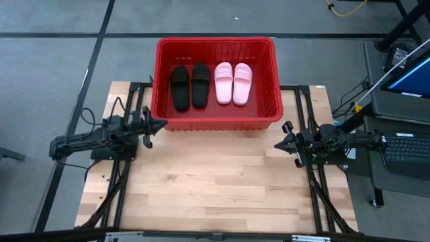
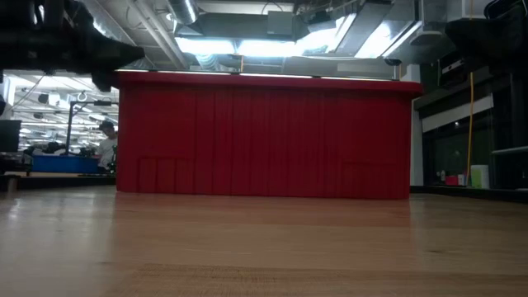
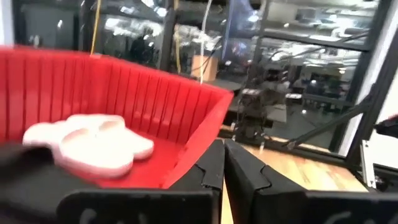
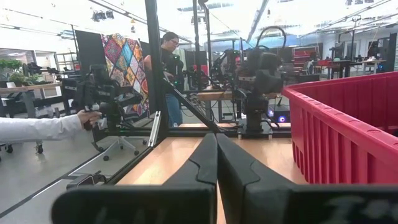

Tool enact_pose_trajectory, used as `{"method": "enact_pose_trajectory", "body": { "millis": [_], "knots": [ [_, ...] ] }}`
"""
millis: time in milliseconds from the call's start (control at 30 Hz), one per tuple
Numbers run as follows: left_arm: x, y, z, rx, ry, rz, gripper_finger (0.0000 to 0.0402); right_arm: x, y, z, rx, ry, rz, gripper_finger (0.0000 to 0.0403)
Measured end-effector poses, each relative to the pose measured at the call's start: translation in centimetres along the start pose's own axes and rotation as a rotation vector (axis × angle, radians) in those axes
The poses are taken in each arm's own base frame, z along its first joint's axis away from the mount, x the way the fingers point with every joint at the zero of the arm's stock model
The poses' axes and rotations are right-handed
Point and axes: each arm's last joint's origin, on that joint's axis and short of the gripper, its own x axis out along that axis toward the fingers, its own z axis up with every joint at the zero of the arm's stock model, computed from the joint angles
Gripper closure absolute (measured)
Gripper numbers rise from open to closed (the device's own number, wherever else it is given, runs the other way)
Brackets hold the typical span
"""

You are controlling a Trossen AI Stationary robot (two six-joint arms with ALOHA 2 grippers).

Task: Pick and place slides into bin
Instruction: Return to Home Position

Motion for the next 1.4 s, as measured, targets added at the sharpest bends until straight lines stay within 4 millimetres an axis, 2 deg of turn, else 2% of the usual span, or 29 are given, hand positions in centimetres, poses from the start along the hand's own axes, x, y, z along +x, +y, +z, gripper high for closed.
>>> {"method": "enact_pose_trajectory", "body": {
  "millis": [200,733,1067,1400],
  "knots": [
    [0.2,0.2,-1.1,-0.018,-0.027,0.002,0.0395,0.0,0.0,0.0,0.000,0.000,0.000,0.0397],
    [0.2,0.4,-1.4,0.047,-0.002,0.056,0.0399,0.0,0.0,0.0,0.000,0.000,0.000,0.0397],
    [0.2,0.1,-1.2,0.010,-0.007,-0.034,0.0397,0.0,0.0,0.0,0.000,0.000,0.000,0.0397],
    [0.2,0.1,-1.2,-0.052,-0.006,-0.048,0.0394,0.0,0.0,0.0,0.000,0.000,0.000,0.0397]
  ]
}}
